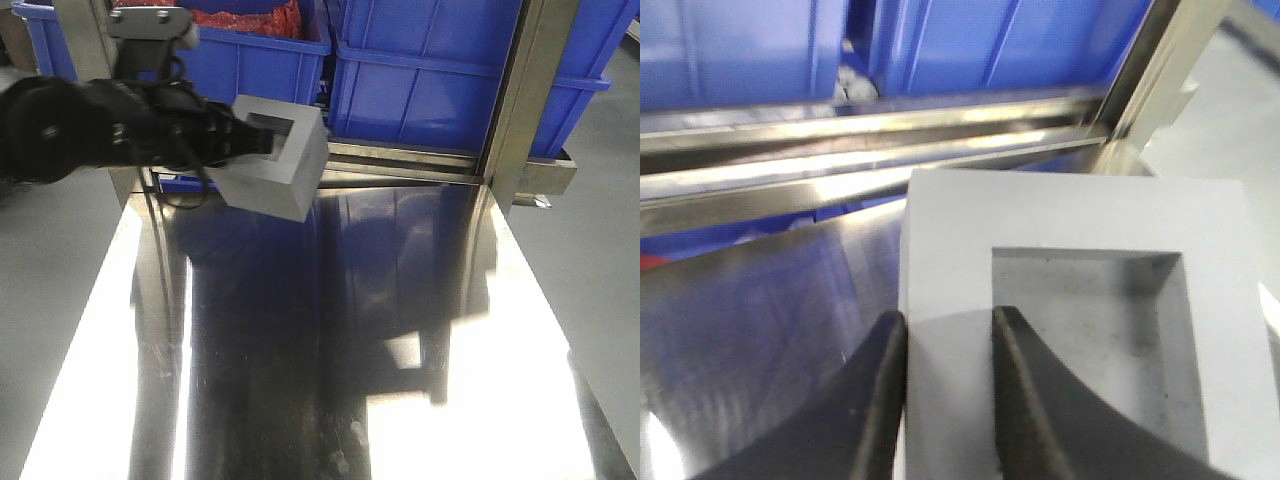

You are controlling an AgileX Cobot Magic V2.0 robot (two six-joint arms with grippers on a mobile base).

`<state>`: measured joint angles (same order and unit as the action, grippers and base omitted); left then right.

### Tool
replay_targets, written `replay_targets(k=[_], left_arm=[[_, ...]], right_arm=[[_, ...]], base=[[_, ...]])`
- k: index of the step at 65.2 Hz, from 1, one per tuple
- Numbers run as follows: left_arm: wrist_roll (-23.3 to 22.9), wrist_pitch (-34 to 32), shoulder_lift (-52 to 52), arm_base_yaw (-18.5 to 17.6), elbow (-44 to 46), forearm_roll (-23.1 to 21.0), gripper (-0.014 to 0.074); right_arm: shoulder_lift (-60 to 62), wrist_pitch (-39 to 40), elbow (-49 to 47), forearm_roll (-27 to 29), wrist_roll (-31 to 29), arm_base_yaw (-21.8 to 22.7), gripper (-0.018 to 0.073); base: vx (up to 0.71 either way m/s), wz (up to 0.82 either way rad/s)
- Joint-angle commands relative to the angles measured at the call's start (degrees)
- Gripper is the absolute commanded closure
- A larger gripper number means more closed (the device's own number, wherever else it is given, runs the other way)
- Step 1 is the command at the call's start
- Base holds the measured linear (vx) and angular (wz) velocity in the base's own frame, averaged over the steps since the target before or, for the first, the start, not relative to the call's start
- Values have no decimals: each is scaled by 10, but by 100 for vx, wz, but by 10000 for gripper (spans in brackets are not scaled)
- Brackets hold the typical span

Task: Sort gray base to blue bin
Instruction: 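Lift the gray block with the left gripper toward the robot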

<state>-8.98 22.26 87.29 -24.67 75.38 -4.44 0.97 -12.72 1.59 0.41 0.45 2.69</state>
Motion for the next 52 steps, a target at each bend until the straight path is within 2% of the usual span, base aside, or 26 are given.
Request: replay_targets(k=[1, 29, 52], left_arm=[[-3, -81, -83, -3, -33, -2, 559], [-3, -164, -333, -3, -257, -2, 559], [-3, -168, -536, -3, -388, -2, 559]], right_arm=[[0, 43, 1, -4, -5, 0, 564], [0, 43, 1, -4, -5, 0, 564], [0, 43, 1, -4, -5, 0, 564]], base=[[0, 0], [0, 0], [0, 0]])
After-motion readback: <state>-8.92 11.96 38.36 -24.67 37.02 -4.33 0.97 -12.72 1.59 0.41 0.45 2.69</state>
